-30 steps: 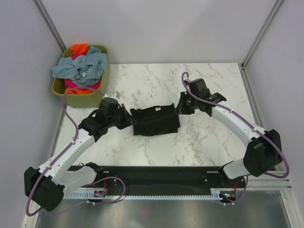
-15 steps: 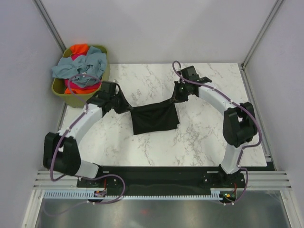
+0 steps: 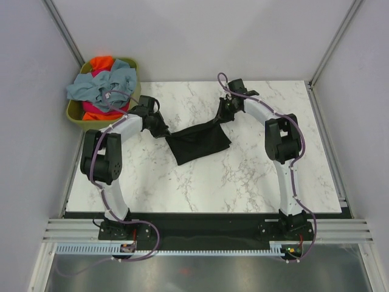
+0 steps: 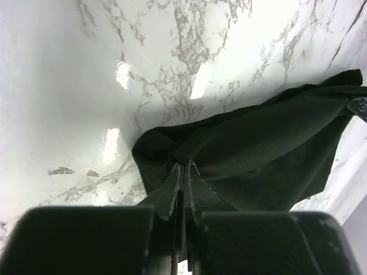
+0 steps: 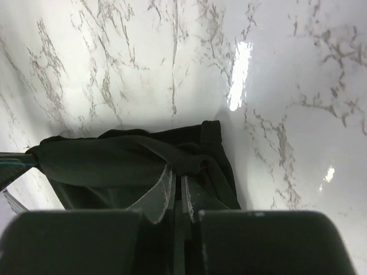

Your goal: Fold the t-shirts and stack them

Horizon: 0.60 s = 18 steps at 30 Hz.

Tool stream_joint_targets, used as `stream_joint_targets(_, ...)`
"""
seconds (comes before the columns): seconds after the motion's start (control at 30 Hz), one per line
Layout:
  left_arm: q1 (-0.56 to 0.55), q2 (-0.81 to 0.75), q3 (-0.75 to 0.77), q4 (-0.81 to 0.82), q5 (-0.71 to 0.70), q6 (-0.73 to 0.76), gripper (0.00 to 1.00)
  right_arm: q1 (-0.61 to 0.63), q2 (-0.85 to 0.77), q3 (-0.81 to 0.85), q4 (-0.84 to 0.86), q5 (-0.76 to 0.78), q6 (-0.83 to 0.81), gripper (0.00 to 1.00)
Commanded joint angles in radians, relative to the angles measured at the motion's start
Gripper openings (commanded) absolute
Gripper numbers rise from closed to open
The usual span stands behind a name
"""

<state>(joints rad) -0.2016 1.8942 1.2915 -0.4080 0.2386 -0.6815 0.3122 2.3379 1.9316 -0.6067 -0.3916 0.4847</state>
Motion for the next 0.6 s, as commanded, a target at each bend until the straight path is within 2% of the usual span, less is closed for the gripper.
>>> stream_joint_targets(0.0,0.022,-0.023,0.029,0.018,-0.012,0.043,0.02,-0.007,0.026,0.072,-0.001,-0.056,-0.02,0.07)
stream_joint_targets(0.07,0.022,-0.046,0.013,0.02,-0.012,0.05,0.02,-0.007,0.021,0.063,0.016,-0.056,-0.029,0.17)
stream_joint_targets(0.1,0.022,-0.072,0.006,0.021,-0.016,0.053,0.02,-0.008,0.012,0.052,0.024,-0.053,-0.031,0.26)
stream_joint_targets(0.13,0.022,-0.084,0.0,0.02,-0.021,0.054,0.02,-0.009,0.009,0.047,0.039,-0.052,-0.032,0.44)
stream_joint_targets(0.23,0.022,-0.13,-0.027,0.02,-0.038,0.057,0.02,-0.01,0.0,0.046,0.047,-0.039,-0.035,0.75)
stream_joint_targets(0.33,0.022,-0.127,-0.055,0.018,-0.058,0.068,0.03,-0.021,-0.046,0.032,0.047,-0.003,-0.051,0.83)
stream_joint_targets(0.43,0.03,-0.098,-0.077,0.02,-0.039,0.068,0.03,-0.024,-0.147,-0.038,0.073,0.022,-0.075,0.83)
stream_joint_targets(0.53,0.03,-0.09,-0.08,0.02,-0.027,0.065,0.02,-0.022,-0.285,-0.219,0.187,-0.024,-0.055,0.84)
stream_joint_targets(0.57,0.03,-0.096,-0.08,0.02,-0.024,0.065,0.02,-0.021,-0.317,-0.327,0.229,-0.051,-0.045,0.83)
